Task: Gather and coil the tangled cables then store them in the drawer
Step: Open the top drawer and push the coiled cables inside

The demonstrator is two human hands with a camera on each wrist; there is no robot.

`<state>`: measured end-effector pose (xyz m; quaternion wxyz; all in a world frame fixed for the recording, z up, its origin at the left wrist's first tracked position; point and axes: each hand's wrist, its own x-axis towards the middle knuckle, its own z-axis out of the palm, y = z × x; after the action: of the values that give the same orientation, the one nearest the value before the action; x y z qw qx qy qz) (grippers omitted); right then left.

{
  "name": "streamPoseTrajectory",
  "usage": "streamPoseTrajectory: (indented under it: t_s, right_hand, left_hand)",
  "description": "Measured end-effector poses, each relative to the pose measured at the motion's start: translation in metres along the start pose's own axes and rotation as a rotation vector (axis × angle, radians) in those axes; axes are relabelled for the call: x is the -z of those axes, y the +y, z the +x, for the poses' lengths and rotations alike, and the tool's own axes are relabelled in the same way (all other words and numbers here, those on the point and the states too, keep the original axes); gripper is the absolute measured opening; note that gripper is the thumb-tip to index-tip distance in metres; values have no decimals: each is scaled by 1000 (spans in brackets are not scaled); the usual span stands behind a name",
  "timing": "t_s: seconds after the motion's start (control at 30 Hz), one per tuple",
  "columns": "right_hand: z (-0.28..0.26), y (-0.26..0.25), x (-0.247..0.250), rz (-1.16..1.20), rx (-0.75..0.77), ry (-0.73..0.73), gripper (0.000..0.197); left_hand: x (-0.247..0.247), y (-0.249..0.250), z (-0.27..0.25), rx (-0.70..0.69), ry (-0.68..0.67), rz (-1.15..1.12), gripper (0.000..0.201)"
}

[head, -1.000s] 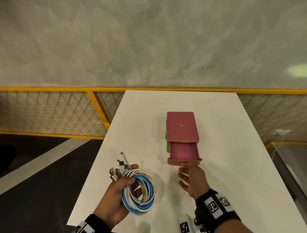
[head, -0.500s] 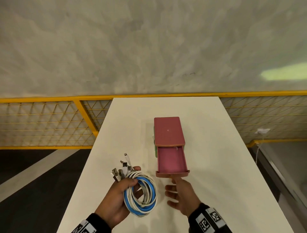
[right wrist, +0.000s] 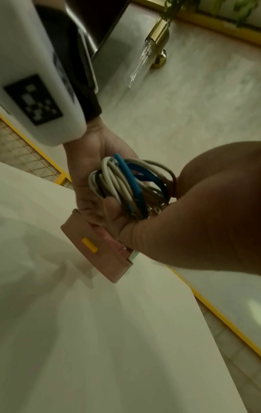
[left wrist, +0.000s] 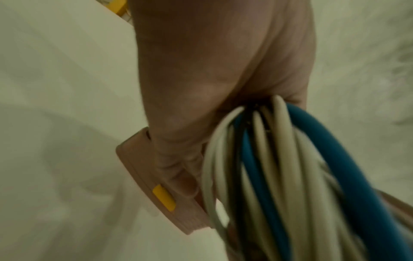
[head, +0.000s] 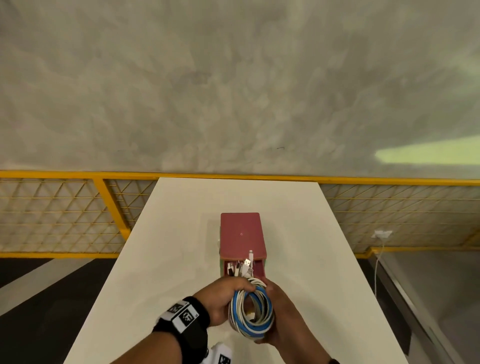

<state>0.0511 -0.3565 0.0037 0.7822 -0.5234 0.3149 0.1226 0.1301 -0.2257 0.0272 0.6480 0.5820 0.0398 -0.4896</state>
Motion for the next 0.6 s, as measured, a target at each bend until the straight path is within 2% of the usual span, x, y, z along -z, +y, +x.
streamPoseTrajectory:
  t_s: [0.03,0.13,0.2,0.23,0.27,0.37,0.43,0.5,0.53,0.6]
  right_hand:
    - [-1,-5,2,-28,-2,5,49]
    - [-1,-11,6,-250,59,51,20]
    - [4,-12,6,-335,39,82,11]
    - [5,-13,6,-335,8,103,18]
    - [7,-13,5,-338,-23,115,25]
    - [9,-17,5,-389,-34,92,28]
    - [9,-19,5,-410,-29,73,27]
    - [12,-19,4,-428,-32,82,28]
    - [15,-20,3,-429,-39,97,29]
    - [19,-20,0,-422,-19,135,30]
  left_hand:
    - [0,2,3,23,21,69,30]
    - [4,4,15,112,91,251,40]
    - [2,7,19,142,124,402,25]
    - [3,9,22,146,134,460,14]
    - [2,12,23,136,147,510,13]
    - [4,21,30,24,190,834,20]
    - [15,20,39,-34,185,1049,37]
    - [25,18,48,-77,185,1088,55]
    - [28,18,51,-116,190,1053,58]
    - [30,18,53,-175,220,959,44]
